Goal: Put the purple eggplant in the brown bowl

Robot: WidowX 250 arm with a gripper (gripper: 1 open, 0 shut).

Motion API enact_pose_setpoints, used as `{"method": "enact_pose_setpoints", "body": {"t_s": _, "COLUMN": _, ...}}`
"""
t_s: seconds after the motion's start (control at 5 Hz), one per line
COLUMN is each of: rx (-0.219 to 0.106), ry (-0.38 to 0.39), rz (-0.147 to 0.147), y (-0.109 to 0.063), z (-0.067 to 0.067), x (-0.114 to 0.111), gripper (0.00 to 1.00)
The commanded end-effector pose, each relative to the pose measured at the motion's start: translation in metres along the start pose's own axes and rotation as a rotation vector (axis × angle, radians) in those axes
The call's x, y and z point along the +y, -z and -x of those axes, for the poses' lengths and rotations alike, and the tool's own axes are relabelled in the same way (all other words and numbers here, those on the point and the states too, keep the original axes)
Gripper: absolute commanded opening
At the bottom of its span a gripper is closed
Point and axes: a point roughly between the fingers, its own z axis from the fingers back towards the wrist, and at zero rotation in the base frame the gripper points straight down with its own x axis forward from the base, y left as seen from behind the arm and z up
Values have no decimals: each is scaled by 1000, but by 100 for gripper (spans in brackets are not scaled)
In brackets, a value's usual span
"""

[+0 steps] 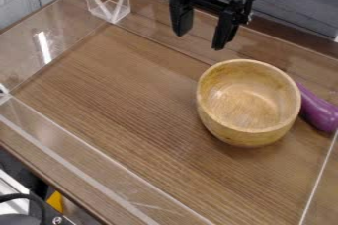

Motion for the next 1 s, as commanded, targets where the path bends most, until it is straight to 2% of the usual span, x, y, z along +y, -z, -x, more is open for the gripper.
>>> {"method": "enact_pose_setpoints", "body": {"t_s": 0.0, "rx": 12, "ry": -28, "rz": 4, "y": 8, "z": 1, "x": -6, "gripper": 100}}
{"method": "enact_pose_setpoints", "body": {"t_s": 0.4, "rx": -54, "ry": -87, "rz": 16, "y": 16, "z": -22, "x": -33, "gripper": 100}}
{"method": "enact_pose_setpoints", "body": {"t_s": 0.6, "rx": -86, "ry": -84, "rz": 16, "y": 14, "z": -35, "x": -47, "gripper": 100}}
{"method": "enact_pose_setpoints", "body": {"t_s": 0.8, "rx": -113, "ry": -69, "rz": 22, "y": 13, "z": -48, "x": -71, "gripper": 100}}
